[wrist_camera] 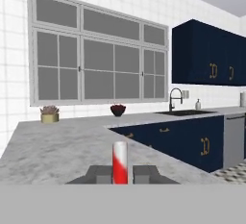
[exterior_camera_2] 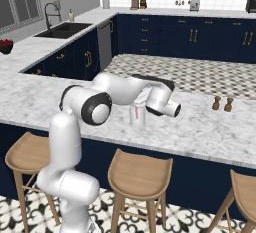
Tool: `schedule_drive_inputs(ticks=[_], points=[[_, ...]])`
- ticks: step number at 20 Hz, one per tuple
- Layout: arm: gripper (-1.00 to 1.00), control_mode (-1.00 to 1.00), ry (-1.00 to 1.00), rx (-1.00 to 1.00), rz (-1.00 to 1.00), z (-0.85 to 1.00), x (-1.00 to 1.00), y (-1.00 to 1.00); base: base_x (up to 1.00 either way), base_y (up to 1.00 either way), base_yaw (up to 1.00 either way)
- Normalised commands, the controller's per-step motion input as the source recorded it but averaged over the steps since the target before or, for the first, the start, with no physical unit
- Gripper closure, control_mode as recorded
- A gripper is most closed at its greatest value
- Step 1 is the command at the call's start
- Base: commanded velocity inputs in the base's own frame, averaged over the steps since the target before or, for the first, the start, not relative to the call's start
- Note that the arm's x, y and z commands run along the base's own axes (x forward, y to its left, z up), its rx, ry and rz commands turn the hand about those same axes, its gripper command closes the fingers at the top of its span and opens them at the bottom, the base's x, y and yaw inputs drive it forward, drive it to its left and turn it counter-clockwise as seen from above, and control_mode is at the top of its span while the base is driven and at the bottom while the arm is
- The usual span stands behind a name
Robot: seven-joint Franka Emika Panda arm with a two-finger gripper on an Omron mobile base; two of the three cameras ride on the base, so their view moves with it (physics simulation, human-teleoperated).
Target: Take a straw from the drawer in front and place it inside the glass cup on the dining counter.
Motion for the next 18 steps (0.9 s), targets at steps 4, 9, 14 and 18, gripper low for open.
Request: schedule_drive_inputs(ticks=[4, 9, 14, 18], points=[[1.00, -1.00, 0.00, 0.00, 0.00, -0.26, 0.12, -0.03, 0.00, 0.00, 0.00], [1.00, -1.00, 0.00, 0.00, 0.00, -0.05, -0.35, -0.11, 0.00, 0.00, 0.00], [1.00, -1.00, 0.00, 0.00, 0.00, -0.18, -0.25, -0.04, 0.00, 0.00, 0.00], [-1.00, -1.00, 0.00, 0.00, 0.00, -0.27, -0.02, 0.00, 0.00, 0.00, 0.00]])
